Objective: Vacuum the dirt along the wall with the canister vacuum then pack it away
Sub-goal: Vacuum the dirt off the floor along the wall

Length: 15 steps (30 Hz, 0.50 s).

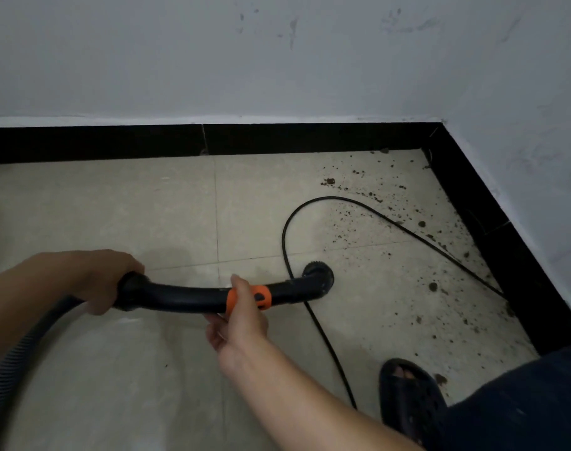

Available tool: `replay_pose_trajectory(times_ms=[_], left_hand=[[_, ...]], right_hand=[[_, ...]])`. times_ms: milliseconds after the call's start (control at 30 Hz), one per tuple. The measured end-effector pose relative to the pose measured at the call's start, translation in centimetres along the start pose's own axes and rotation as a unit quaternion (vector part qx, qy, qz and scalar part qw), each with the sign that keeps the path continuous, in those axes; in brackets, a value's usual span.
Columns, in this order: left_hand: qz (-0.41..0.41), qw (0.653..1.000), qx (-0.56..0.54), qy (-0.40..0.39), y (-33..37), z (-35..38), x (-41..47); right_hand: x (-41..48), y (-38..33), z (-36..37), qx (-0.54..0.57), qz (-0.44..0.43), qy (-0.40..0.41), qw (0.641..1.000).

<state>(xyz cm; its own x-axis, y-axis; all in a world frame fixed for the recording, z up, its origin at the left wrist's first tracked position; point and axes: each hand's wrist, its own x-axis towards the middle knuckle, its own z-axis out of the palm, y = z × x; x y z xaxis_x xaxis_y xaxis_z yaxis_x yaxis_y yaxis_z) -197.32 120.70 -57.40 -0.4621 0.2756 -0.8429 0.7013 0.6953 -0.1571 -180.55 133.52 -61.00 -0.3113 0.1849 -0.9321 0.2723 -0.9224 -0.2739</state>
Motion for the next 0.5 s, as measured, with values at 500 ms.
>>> replay_pose_trajectory(times_ms=[500], left_hand=[[0.08,0.988,-0.12,0.051,5.5,-6.6,2.4]], right_hand=[[2.7,-11.9,1.7,0.024,-0.123,0.001,0.992]])
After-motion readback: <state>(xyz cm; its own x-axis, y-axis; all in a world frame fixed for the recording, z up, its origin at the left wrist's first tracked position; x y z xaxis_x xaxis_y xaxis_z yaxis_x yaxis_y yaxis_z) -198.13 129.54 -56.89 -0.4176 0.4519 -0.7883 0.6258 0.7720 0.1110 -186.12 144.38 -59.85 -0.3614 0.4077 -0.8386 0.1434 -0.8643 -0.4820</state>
